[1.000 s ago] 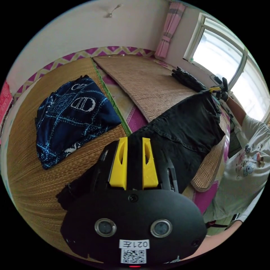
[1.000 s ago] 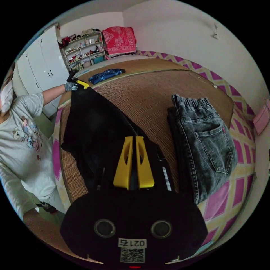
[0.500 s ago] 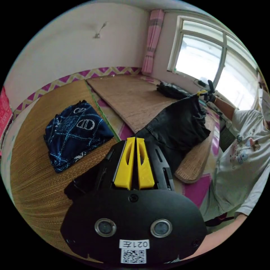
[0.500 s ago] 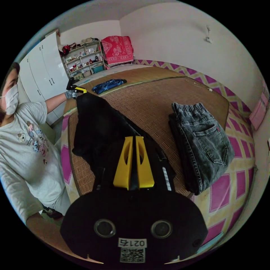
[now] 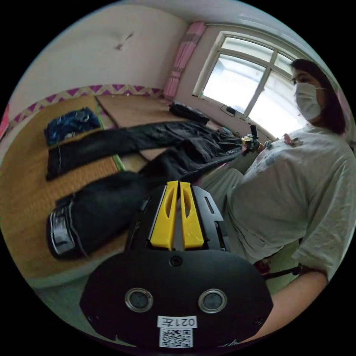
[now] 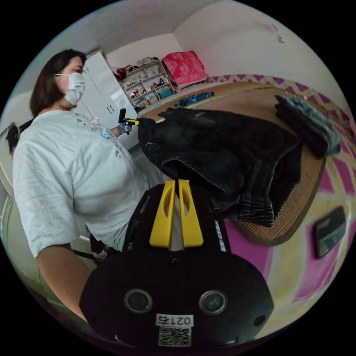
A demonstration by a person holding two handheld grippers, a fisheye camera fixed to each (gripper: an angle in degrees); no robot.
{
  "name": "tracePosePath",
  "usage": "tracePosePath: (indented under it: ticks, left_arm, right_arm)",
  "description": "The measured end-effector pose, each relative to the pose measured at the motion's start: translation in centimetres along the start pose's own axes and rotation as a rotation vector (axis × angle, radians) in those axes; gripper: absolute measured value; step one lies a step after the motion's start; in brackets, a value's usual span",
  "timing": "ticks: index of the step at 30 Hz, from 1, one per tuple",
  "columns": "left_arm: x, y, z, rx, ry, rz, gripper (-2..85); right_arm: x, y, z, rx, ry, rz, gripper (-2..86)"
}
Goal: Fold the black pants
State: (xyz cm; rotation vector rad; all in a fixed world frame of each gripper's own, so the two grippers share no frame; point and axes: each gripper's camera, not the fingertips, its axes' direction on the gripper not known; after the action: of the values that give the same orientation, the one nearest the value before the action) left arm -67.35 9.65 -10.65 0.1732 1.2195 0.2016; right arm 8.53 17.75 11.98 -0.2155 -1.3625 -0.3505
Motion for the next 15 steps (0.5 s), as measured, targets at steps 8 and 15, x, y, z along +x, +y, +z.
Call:
tracePosePath:
  ticks: [8, 15]
  left_arm:
    - [-3.2, 5.0, -1.2, 0.224, -0.023, -0.291, -0.6]
    - [-7.1, 8.3, -9.0, 0.514, -0.481, -0.638, 9.8]
  right_arm:
    - [2.5, 5.2, 3.4, 0.105, 0.003, 0.176, -0.7]
    - [2.5, 5.7, 3.6, 0.093, 0.028, 0.203, -0.6]
